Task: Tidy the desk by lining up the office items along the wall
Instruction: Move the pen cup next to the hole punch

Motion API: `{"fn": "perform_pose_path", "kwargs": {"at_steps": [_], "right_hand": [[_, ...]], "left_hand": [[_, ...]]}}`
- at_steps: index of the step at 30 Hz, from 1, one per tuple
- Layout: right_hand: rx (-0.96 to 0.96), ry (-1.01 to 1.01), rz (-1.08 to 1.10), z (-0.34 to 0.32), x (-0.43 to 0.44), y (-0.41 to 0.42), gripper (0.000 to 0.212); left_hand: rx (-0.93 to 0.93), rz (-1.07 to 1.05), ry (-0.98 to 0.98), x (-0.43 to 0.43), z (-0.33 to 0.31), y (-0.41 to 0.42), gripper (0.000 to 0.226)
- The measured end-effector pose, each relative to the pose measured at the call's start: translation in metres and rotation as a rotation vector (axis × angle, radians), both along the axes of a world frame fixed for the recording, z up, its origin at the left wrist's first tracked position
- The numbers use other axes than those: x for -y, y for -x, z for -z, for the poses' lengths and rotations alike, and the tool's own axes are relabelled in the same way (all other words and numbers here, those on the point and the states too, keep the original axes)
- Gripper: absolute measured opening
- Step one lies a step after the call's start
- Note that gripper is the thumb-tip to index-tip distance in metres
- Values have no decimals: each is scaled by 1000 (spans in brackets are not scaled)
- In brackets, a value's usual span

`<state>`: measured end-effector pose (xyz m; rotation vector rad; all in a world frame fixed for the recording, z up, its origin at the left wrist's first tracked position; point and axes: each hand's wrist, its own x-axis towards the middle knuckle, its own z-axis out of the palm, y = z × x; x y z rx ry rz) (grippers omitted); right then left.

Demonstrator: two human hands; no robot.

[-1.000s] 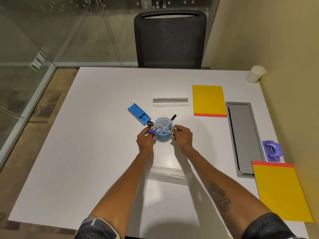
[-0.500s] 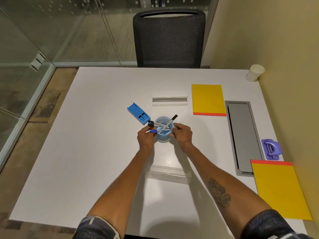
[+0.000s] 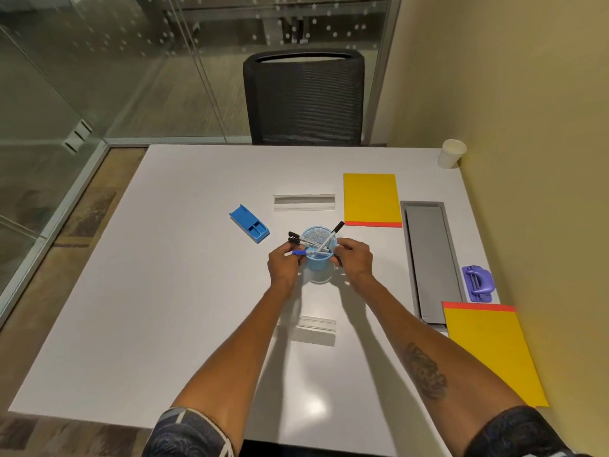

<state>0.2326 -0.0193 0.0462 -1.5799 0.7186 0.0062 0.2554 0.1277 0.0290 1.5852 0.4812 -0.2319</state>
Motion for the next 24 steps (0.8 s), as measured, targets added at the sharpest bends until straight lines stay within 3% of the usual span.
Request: {"fn": "perform_pose_path", "kwargs": {"at_steps": [12, 18, 24], "right_hand": [[-35, 129, 2, -7, 127, 28, 24], [-44, 123, 87, -4, 190, 36, 24], [-24, 152, 191, 7, 241, 44, 26]], "left_hand": [[-10, 123, -5, 126, 9, 19, 27], [-19, 196, -3, 197, 20, 16, 39], [14, 239, 18, 259, 9, 22, 34]]}}
